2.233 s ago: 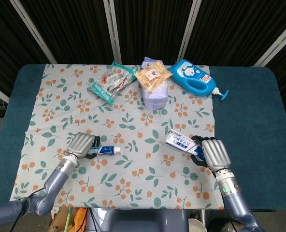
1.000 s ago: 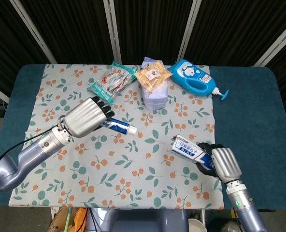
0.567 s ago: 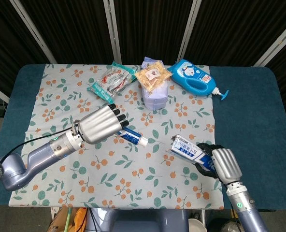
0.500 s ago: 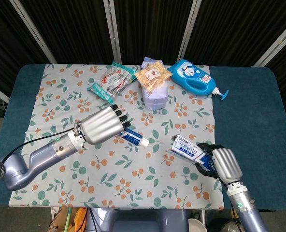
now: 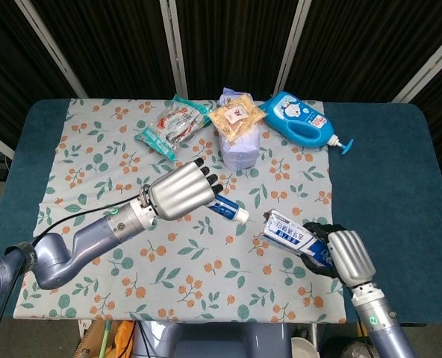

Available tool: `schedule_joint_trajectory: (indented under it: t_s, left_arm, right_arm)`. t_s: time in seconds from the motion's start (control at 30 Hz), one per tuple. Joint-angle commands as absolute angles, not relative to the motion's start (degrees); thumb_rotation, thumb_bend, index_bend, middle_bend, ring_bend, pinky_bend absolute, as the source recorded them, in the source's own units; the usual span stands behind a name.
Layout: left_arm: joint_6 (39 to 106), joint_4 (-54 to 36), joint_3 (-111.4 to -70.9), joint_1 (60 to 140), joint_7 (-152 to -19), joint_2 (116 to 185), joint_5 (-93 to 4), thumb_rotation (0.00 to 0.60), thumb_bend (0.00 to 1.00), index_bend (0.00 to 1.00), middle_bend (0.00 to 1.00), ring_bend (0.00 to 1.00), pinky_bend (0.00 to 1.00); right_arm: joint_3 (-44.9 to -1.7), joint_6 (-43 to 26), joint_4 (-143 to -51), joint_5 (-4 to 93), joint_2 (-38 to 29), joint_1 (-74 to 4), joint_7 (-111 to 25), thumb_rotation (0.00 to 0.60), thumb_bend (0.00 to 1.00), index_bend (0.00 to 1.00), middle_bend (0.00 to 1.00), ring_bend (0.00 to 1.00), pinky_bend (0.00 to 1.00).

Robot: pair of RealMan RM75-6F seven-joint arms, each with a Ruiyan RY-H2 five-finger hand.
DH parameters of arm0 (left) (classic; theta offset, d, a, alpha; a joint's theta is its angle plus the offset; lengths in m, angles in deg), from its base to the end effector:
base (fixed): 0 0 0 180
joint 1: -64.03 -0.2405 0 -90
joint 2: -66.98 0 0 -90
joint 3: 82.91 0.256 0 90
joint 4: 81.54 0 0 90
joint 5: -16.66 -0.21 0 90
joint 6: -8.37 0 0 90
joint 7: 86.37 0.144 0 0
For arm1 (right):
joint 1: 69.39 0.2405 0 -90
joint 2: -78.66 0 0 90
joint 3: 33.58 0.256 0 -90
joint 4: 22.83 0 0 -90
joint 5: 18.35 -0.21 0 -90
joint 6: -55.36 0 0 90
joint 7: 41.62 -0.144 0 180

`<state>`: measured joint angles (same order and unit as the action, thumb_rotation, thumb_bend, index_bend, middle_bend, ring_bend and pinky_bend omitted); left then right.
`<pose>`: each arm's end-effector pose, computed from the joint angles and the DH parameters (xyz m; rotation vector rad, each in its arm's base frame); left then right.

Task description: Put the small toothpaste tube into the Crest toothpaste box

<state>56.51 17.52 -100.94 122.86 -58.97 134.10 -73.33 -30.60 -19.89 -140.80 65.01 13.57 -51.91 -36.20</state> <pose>0.0171 0.3496 0.0871 -2.1742 0.1567 -1.1031 -0.1762 -0.2126 0.1080 1.5647 -1.2009 1.2234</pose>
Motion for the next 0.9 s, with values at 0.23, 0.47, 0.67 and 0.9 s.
schedule_joint_trajectory:
  t_s: [0.23, 0.47, 0.67, 0.9]
  left_arm:
    - [56.19, 17.94, -102.2, 125.14, -54.68, 137.44, -69.28, 0.6, 0.44, 0.65, 0.71, 0.67, 0.63]
    - [56.82, 18.33, -102.53, 126.67, -51.42, 140.41, -67.21, 0.6, 0.44, 0.65, 0.71, 0.67, 0.63]
    - [56.84, 18.86, -102.55, 128.09, -48.53, 142.38, -65.38, 0.6, 0.44, 0.65, 0.71, 0.67, 0.63]
    - [56.88, 18.19, -103.03, 130.57, -45.42, 144.24, -65.35, 0.6, 0.44, 0.64, 0.7, 0.66, 0.63]
  right_arm:
    - [-30.97, -19.67, -141.3, 65.88, 13.76, -52.17, -36.16, 0.6, 0.32, 0.39, 0.5, 0.46, 0.42]
    - [-30.95, -19.6, -141.37, 66.02, 13.69, -52.33, -36.12, 0.6, 0.32, 0.39, 0.5, 0.46, 0.42]
    - [-30.64, -19.67, -141.55, 65.81, 13.83, -52.45, -36.44, 0.6, 0.32, 0.39, 0.5, 0.46, 0.42]
    - [-30.03, -19.82, -142.15, 65.54, 13.92, -52.52, -37.77, 0.6, 0.32, 0.39, 0.5, 0.46, 0.42]
